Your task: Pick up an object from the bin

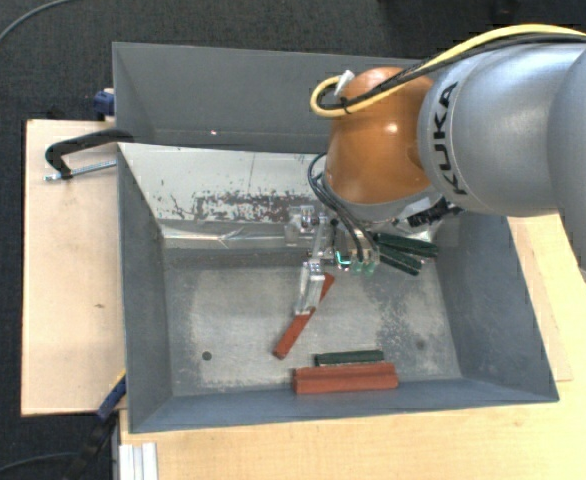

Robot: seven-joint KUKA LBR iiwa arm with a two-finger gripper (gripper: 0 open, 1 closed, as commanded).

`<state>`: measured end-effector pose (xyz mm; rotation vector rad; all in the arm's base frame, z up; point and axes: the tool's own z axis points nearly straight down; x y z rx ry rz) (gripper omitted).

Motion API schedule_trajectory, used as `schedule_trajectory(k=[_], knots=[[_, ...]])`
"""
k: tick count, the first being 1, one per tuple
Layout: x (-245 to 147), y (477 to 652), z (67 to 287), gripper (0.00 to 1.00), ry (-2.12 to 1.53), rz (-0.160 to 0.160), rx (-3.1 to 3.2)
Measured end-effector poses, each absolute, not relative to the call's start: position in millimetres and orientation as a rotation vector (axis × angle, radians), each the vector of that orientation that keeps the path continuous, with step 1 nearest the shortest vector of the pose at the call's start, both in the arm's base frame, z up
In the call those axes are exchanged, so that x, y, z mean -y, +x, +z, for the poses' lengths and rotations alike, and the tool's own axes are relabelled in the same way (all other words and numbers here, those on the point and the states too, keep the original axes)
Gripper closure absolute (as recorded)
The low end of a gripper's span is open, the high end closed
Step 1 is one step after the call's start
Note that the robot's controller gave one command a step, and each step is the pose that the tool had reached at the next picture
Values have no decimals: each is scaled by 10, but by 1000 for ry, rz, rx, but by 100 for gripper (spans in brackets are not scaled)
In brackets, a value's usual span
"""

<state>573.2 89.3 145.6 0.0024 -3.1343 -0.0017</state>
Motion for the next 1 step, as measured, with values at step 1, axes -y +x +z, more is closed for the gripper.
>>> schedule_trajectory(k=[1], knots=[[-825,5439,685,0,669,-2,3065]])
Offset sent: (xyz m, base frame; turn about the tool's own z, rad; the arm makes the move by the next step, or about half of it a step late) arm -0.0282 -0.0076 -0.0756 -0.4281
